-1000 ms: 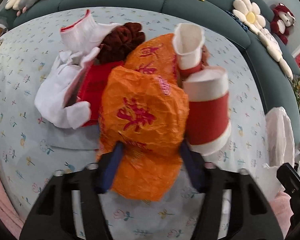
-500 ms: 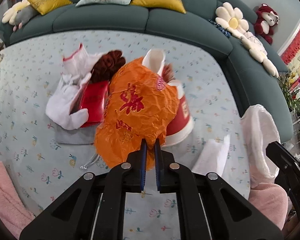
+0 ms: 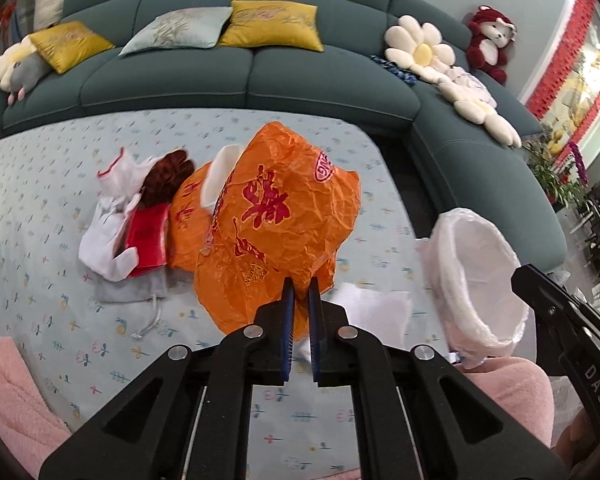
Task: Collect trash
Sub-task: 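Carry the tissue and orange bag with both tools over the white bin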
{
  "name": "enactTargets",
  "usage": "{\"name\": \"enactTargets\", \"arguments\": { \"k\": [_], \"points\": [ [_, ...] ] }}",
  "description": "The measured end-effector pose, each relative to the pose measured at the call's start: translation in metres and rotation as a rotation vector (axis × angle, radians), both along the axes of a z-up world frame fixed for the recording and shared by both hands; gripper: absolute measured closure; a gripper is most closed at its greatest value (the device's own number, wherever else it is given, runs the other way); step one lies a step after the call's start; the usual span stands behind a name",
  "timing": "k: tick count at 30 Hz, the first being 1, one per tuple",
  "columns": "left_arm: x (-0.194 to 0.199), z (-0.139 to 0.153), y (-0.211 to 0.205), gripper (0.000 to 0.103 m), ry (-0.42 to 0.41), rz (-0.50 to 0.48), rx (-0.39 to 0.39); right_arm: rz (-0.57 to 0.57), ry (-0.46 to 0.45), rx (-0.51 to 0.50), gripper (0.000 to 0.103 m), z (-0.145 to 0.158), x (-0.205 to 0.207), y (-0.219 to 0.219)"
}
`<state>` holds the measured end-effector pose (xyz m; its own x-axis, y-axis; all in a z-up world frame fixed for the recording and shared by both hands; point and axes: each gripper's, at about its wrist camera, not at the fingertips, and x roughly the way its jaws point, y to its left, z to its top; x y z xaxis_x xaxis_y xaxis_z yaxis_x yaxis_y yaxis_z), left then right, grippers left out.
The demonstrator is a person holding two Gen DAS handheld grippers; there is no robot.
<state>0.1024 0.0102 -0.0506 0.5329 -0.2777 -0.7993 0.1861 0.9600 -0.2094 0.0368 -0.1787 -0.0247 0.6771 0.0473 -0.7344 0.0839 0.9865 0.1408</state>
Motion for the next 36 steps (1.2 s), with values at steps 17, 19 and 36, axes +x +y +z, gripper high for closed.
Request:
{"name": "enactTargets", "arguments": {
  "k": [17,19,36],
  "points": [
    [-0.011,0.013,-0.043,0.097,-0.033,-0.084,0.025,-0.020,0.006,0.078,0.102,-0.011,-0.011,-0.043],
    [-0.011,0.011,-0.040,0.097,-0.029,-0.077,0.028,-0.008,0.008,0.096,0.102,-0.014,-0.011,-0.041],
    [-0.005,-0.019,-0.008,0.097,0.027,-0.020,0.069,0.062,0.267,0.140,0.068,-0.129,0.016,0.000]
  ]
}}
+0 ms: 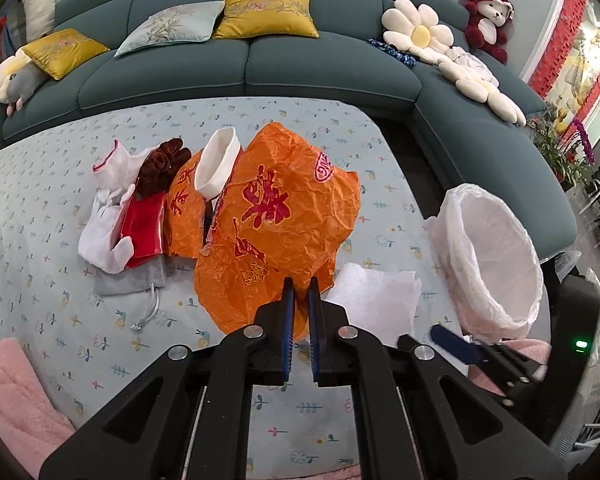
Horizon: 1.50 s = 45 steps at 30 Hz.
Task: Collect trash
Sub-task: 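Carry the tissue and orange bag with both tools over the white bin, then open both tools to drop the tissue and bag into the bin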
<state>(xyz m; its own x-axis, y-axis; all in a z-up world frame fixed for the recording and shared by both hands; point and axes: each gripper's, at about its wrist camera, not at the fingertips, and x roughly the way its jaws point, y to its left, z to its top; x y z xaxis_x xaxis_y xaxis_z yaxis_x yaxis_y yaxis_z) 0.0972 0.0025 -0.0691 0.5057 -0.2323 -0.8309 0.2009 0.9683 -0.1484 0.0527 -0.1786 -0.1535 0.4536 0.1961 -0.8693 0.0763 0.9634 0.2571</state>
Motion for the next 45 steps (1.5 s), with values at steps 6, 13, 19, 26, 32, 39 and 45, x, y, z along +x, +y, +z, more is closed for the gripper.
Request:
{"name": "enactTargets", "arguments": {
  "k": [6,13,19,26,32,39,45],
  "points": [
    [0.002,-0.005,-0.006,0.097,0.012,-0.014,0.015,-0.018,0.049,0.076,0.101,-0.017,0.010,-0.007],
    [0.008,0.000,-0.024,0.097,-0.001,-0.046,0.015,-0.063,-0.082,0.085,0.101,0.034,0.011,-0.034],
    [0.011,0.019,-0.064,0.097,-0.043,-0.123,0.000,-0.131,-0.211,0.040,0.101,0.091,0.009,-0.074],
    [0.013,0.035,-0.127,0.097,-0.074,-0.246,-0.042,-0.232,-0.282,-0.014,0.101,0.127,-0.002,-0.136],
    [0.018,0.037,-0.173,0.096,-0.061,-0.324,-0.080,-0.295,-0.282,-0.046,0.101,0.127,-0.010,-0.175],
    [0.019,0.034,-0.220,0.085,-0.031,-0.411,-0.110,-0.340,-0.262,-0.059,0.098,0.123,-0.010,-0.207],
    [0.020,0.039,-0.228,0.043,-0.039,-0.375,-0.117,-0.381,-0.284,-0.093,0.070,0.130,-0.017,-0.216]
  ]
}}
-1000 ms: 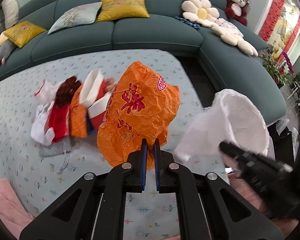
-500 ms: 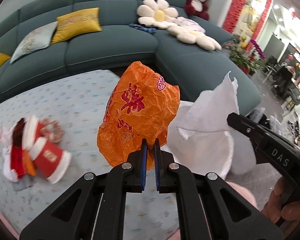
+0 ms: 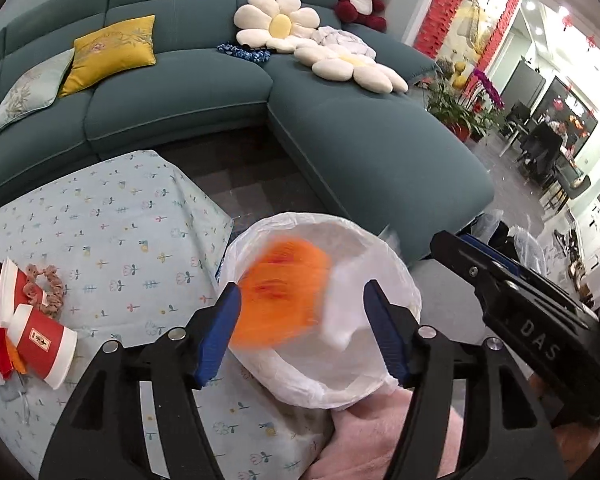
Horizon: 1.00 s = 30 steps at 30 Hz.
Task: Collect trash
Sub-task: 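Open both tools to drop the tissue and bag into the bin, then move both tools back to the trash pile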
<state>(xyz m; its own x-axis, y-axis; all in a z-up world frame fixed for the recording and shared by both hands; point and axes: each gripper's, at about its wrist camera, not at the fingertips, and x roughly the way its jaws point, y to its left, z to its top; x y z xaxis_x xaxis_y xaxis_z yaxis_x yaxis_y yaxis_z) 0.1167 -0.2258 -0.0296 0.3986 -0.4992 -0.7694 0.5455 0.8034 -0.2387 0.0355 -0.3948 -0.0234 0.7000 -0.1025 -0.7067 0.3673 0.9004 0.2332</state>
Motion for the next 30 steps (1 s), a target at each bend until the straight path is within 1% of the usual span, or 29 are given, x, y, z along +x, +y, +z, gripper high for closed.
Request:
{"name": "enactTargets", "arguments": {
  "k": [2,9,10,17,19,20,26,28,29,30],
  "points": [
    [-0.001,0.000,0.000,0.043,-0.004,0.009,0.007,0.003,-0.003,-0.005,0.069,0.002,-0.001,-0.001],
    [-0.005,0.009,0.012,0.042,-0.042,0.036,0.030,0.003,-0.025,-0.018,0.050,0.014,-0.003,0.008],
    [-0.006,0.010,0.017,0.042,-0.044,0.047,0.028,0.005,-0.031,-0.022,0.047,0.017,-0.003,0.011],
    [-0.004,0.017,0.055,0.040,-0.056,0.127,0.027,0.044,-0.058,-0.057,0.037,0.032,-0.001,0.042],
    [-0.002,0.018,0.071,0.036,-0.057,0.161,0.030,0.059,-0.061,-0.058,0.034,0.034,-0.001,0.051],
    [-0.002,0.019,0.078,0.031,-0.059,0.176,0.029,0.072,-0.061,-0.060,0.034,0.035,0.001,0.059],
    [-0.002,0.024,0.126,0.027,-0.091,0.258,0.045,0.153,-0.057,-0.075,0.029,0.037,0.010,0.105],
    [-0.001,0.023,0.146,0.024,-0.096,0.286,0.057,0.179,-0.054,-0.081,0.028,0.037,0.014,0.120],
    [-0.001,0.023,0.152,0.019,-0.097,0.299,0.063,0.199,-0.051,-0.085,0.028,0.037,0.016,0.130],
    [-0.001,0.021,0.164,0.015,-0.102,0.324,0.070,0.212,-0.048,-0.089,0.027,0.036,0.018,0.139]
  ]
}}
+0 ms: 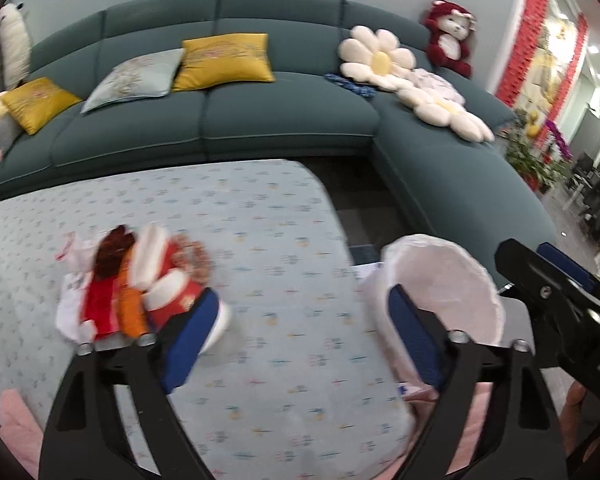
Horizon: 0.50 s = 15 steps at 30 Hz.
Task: Collect trash
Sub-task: 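Move both tools back to the trash pile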
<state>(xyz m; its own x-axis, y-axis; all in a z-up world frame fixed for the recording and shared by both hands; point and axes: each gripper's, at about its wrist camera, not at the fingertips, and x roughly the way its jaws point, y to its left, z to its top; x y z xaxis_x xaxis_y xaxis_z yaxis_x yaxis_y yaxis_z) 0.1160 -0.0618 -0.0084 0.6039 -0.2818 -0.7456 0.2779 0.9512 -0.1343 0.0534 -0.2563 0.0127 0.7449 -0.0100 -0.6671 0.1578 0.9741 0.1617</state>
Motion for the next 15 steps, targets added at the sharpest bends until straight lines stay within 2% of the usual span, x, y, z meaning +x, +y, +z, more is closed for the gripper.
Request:
{"name": "enactTargets", "arguments": {
  "k": [15],
  "points": [
    [0.010,-0.033,0.148,0.014,0.035,0.226,0.054,0.156,0.067,-0.005,0.025,-0.024,0.034,0.111]
  ]
}}
